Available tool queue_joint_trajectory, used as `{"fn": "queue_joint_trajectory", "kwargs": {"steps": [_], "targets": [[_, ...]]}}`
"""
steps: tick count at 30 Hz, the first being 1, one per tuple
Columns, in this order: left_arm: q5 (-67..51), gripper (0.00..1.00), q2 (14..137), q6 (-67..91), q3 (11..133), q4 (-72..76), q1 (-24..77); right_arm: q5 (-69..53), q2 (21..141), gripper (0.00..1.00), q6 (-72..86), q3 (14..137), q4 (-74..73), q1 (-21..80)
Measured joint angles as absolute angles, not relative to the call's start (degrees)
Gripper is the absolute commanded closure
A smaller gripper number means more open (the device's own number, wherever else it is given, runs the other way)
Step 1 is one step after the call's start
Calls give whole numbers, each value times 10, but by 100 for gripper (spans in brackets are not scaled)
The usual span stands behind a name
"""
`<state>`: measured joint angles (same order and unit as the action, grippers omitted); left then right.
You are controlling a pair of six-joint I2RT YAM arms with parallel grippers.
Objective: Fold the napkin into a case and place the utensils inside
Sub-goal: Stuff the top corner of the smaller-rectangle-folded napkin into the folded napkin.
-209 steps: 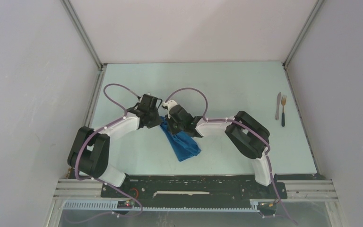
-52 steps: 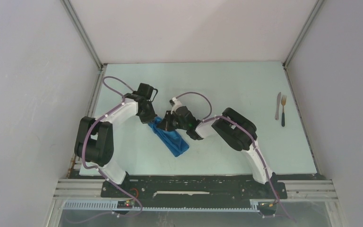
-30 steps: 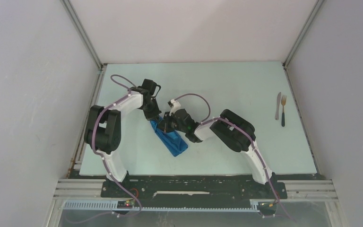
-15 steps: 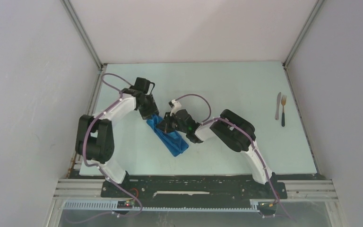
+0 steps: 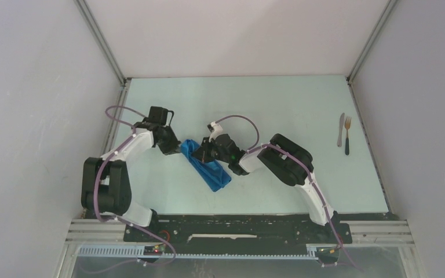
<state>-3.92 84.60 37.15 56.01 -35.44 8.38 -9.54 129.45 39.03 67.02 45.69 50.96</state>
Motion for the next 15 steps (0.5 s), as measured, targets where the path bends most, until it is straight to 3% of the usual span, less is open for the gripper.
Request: {"fn": "queue_joint_trajectory", "kwargs": {"steps": [15], "targets": [[-78,92,904,390,556,-295,77,-74,1300,97,342,691,443,533]]}}
